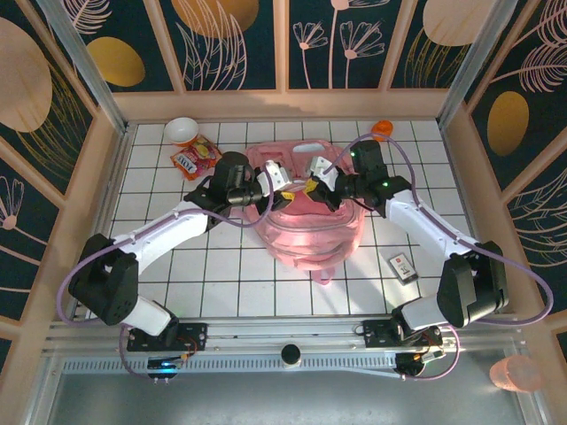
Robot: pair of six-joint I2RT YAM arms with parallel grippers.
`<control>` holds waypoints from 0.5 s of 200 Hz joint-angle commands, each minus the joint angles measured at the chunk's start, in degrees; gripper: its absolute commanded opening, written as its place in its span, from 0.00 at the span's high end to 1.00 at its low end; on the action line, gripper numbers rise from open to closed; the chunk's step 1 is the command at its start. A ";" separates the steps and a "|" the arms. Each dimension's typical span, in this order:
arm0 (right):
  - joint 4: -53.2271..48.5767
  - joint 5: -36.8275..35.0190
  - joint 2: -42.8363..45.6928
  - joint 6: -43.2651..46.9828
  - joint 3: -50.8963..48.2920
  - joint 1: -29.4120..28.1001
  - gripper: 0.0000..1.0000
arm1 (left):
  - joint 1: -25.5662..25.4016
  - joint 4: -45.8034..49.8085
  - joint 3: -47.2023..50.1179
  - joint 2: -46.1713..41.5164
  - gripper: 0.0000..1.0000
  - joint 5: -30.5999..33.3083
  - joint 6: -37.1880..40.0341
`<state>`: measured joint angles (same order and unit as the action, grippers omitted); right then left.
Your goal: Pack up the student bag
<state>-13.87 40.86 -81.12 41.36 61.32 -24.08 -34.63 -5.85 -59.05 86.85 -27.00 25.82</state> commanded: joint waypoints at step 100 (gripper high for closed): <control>21.03 5.81 14.79 -17.15 -20.11 13.58 0.56 | 0.30 -8.71 2.97 -4.36 0.95 4.19 -8.14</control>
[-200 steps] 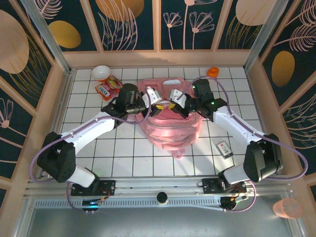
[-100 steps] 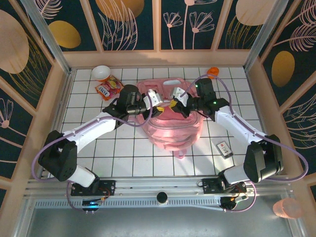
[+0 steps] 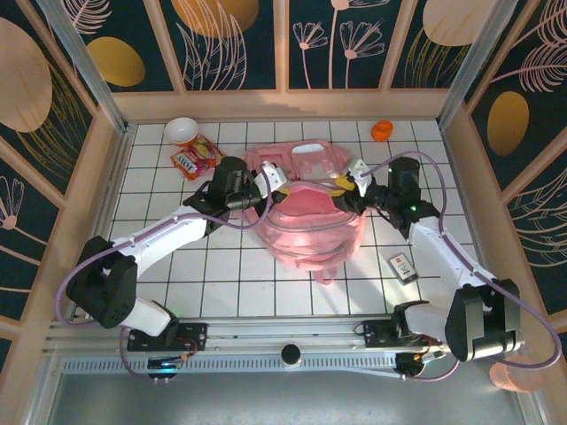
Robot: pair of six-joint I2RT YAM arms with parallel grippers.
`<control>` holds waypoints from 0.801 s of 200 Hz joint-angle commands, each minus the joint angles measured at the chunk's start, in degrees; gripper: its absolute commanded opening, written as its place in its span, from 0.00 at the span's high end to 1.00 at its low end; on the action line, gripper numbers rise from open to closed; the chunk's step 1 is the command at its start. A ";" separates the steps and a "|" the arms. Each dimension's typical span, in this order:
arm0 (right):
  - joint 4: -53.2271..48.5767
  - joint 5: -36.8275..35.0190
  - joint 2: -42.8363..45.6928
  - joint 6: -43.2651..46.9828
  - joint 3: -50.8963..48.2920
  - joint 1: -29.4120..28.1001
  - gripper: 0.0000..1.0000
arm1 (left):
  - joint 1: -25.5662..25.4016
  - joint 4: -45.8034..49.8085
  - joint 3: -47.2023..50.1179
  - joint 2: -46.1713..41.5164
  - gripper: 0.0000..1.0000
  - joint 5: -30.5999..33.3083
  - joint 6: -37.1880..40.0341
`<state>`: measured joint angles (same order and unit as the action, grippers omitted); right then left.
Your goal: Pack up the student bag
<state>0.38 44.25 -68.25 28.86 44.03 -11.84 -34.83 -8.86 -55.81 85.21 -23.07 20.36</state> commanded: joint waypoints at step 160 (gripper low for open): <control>14.26 3.53 -6.68 -3.53 3.22 -3.16 1.00 | 2.85 4.32 5.50 -12.81 0.82 8.89 0.96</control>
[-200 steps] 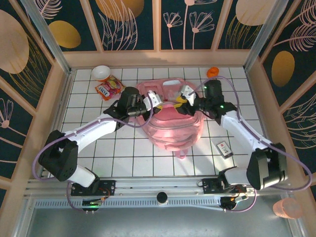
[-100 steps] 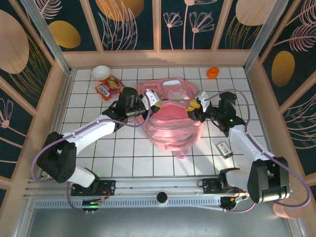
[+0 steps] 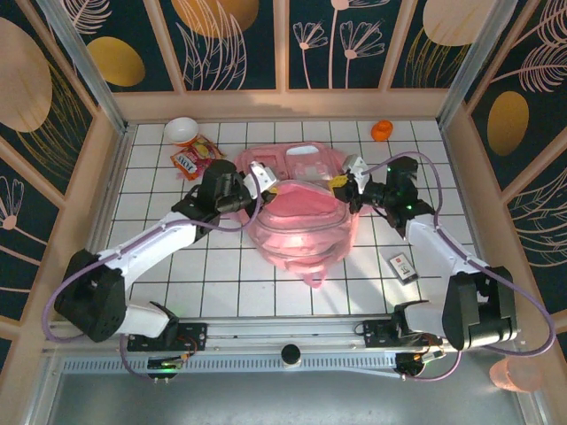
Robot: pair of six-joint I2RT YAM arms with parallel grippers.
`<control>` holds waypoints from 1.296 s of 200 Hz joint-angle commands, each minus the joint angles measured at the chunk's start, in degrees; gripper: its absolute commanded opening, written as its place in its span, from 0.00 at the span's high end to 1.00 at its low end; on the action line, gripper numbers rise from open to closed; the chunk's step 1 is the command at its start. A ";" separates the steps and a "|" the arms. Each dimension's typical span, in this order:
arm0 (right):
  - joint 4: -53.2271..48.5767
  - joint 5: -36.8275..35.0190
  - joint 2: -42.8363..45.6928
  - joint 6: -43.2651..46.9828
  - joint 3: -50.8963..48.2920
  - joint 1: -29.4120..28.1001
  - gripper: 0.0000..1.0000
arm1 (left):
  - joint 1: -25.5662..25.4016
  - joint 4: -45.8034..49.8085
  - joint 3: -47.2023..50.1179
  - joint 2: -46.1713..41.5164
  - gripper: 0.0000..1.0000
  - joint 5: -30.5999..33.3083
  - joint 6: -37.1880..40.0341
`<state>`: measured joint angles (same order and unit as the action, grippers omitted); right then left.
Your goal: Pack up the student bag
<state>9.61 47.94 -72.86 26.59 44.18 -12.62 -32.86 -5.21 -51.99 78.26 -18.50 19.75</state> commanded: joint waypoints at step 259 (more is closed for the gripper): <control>10.12 -6.72 10.25 -16.40 -6.50 -0.96 0.68 | -8.60 3.48 -9.30 8.85 0.34 7.15 14.31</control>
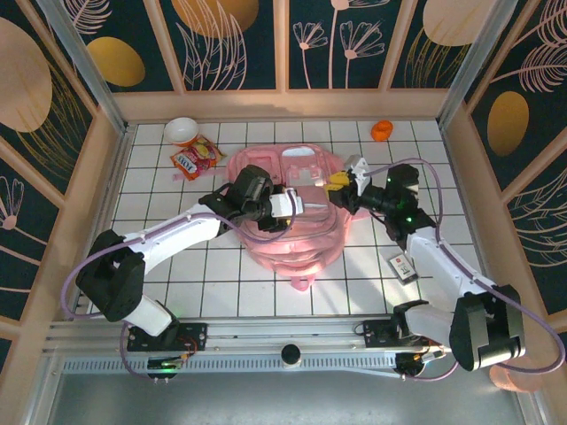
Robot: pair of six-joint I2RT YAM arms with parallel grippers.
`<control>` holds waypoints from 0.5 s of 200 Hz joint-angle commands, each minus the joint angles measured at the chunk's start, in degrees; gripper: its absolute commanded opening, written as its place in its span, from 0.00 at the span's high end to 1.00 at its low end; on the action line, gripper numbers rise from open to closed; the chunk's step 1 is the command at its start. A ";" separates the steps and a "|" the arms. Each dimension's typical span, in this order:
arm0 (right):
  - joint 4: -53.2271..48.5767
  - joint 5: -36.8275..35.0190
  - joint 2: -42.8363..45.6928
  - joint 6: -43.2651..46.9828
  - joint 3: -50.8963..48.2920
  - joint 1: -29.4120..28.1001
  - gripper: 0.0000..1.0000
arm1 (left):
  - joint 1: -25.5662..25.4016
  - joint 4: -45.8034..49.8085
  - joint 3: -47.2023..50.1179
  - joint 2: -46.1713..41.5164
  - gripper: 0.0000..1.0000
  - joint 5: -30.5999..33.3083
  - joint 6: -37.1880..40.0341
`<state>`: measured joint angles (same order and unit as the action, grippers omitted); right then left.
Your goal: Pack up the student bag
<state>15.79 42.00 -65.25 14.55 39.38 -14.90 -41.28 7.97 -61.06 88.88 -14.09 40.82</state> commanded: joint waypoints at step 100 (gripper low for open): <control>0.58 -4.37 8.30 -12.92 -4.63 2.33 0.66 | -0.20 -1.36 -3.47 -0.53 0.96 -3.51 -8.87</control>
<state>16.88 39.20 -58.19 6.83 35.83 -12.95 -41.32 4.58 -63.26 88.99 -13.87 33.17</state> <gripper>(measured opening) 0.335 0.117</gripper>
